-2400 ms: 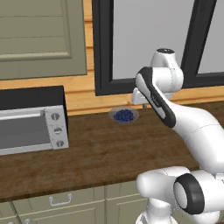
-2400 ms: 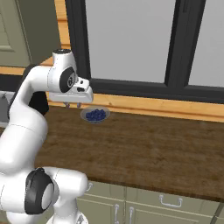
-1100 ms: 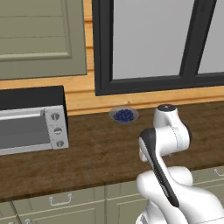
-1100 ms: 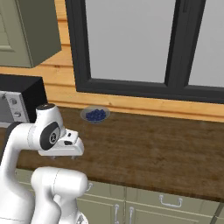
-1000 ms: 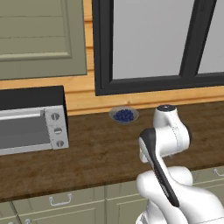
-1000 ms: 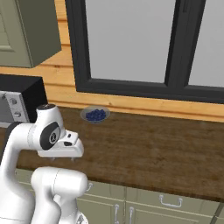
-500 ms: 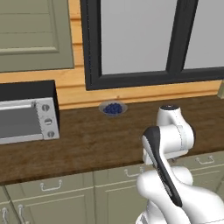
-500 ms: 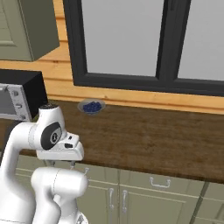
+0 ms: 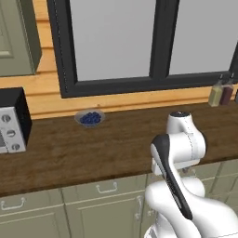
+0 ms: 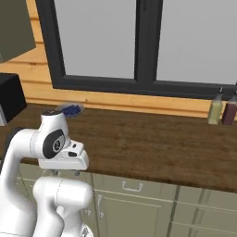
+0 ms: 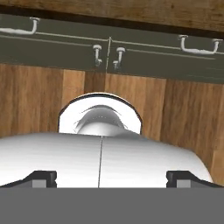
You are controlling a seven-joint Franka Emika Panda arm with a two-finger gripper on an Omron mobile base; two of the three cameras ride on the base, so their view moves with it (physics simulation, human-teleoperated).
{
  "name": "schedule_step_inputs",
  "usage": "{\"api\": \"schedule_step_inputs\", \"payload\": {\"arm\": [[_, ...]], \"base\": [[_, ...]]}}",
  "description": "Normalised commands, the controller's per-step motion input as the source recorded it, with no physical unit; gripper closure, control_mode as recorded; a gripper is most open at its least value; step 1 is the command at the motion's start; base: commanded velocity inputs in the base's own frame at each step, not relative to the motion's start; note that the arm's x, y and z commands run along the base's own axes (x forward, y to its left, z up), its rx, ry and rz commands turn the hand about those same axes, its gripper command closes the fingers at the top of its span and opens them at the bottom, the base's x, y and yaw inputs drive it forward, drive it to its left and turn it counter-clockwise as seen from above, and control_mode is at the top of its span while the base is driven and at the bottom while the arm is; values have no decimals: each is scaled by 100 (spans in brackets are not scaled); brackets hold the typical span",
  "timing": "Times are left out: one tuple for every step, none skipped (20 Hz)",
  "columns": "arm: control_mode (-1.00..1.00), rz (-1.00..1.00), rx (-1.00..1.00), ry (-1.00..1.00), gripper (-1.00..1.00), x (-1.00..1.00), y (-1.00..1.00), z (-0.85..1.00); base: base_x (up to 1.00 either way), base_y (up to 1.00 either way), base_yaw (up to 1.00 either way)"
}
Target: Take a straw from the drawer in front and place it inside the glass cup on the dining counter.
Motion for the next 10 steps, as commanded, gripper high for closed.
{"api": "schedule_step_inputs", "payload": {"arm": [[100,0,0,0,-100,0,0,0],[100,0,0,0,-100,0,0,0],[100,0,0,0,-100,0,0,0],[100,0,0,0,-100,0,0,0],[100,0,0,0,-100,0,0,0],[100,0,0,0,-100,0,0,0],[100,0,0,0,-100,0,0,0],[100,0,0,0,-100,0,0,0],[100,0,0,0,-100,0,0,0],[100,0,0,0,-100,0,0,0]], "base": [[-15,-79,0],[-14,-77,0],[-16,-74,0],[-21,-71,0],[-24,-66,0],[-26,-58,0],[-29,-46,0],[-25,-39,0],[-26,-28,3],[-22,-19,5]]}}
